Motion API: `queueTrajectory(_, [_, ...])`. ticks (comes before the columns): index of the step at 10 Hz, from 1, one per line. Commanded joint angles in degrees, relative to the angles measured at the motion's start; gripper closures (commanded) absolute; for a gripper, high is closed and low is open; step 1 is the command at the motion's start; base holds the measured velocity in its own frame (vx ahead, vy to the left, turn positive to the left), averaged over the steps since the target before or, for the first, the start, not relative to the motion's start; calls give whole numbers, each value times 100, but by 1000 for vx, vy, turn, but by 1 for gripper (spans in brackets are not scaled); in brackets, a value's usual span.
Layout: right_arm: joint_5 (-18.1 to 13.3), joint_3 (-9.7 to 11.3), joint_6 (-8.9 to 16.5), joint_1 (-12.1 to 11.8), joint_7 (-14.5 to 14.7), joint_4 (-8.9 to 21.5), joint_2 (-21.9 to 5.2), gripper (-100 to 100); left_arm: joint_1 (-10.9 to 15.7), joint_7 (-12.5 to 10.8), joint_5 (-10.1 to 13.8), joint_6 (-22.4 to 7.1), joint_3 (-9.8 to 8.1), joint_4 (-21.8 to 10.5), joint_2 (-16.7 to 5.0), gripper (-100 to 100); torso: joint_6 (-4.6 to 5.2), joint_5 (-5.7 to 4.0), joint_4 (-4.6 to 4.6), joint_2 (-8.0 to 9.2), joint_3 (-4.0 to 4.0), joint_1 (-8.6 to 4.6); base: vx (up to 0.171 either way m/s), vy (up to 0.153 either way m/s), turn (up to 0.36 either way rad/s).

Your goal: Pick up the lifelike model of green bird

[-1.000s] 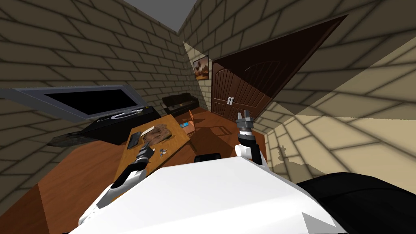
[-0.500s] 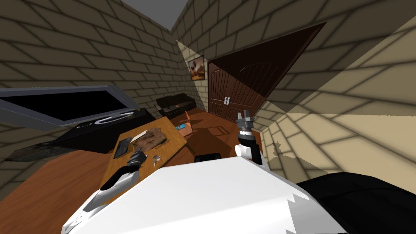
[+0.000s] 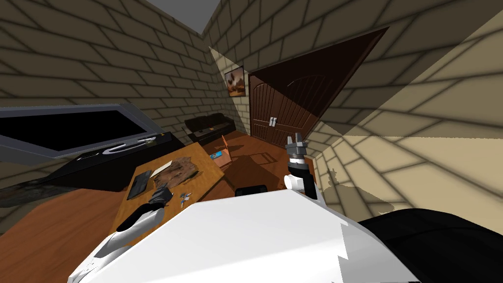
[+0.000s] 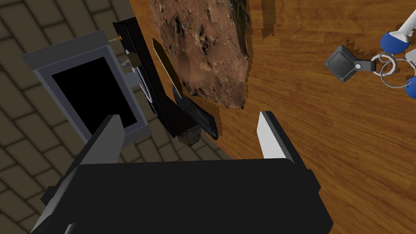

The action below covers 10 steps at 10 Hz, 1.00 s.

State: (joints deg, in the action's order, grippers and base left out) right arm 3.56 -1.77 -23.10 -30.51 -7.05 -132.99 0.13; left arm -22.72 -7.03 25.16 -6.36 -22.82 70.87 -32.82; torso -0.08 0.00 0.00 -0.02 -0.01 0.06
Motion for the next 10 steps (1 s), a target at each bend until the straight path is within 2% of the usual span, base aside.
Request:
queueTrajectory(1, [0, 0, 0, 0, 0, 0, 0, 0, 178, 85, 113, -244, -107, -286, -161, -100, 0, 0, 0, 0, 0, 0, 49, -1, -105])
queueTrajectory(3, [0, 0, 0, 0, 0, 0, 0, 0, 178, 85, 113, -244, -107, -496, -161, -100, 2, 0, -1, -6, -3, 1, 38, -4, -37])
queueTrajectory(4, [0, 0, 0, 0, 0, 0, 0, 0, 341, 187, 192, -490, -231, -754, -266, -100, 0, 1, 0, 0, 0, 1, 50, -13, -97])
queueTrajectory(5, [0, 0, 0, 0, 0, 0, 0, 0, 341, 187, 192, -490, -231, -880, -266, -100, 4, 0, 0, -5, -2, -2, 58, 6, -69])
queueTrajectory(6, [0, 0, 0, 0, 0, 0, 0, 0, 509, 293, 267, -718, -351, -1076, -365, -100, 2, 0, -1, -8, -4, 3, 67, 8, -105])
queueTrajectory(7, [0, 0, 0, 0, 0, 0, 0, 0, 509, 293, 267, -733, -351, -1237, -365, -100, 5, 0, -2, -14, -7, 4, 70, 3, -55])
queueTrajectory(8, [0, 0, 0, 0, 0, 0, 0, 0, 509, 293, 267, -733, -351, -1259, -365, -100, 0, 1, -3, -14, -8, 3, 40, -1, 9])
queueTrajectory(9, [0, 0, 0, 0, 0, 0, 0, 0, 683, 403, 337, -971, -468, -1451, -457, -100, 0, 1, -1, -5, -3, 1, 62, 0, -93])
queueTrajectory(10, [0, 0, 0, 0, 0, 0, 0, 0, 683, 403, 337, -971, -468, -1620, -457, -100, 4, 0, -1, -11, -5, 1, 58, 7, -54])
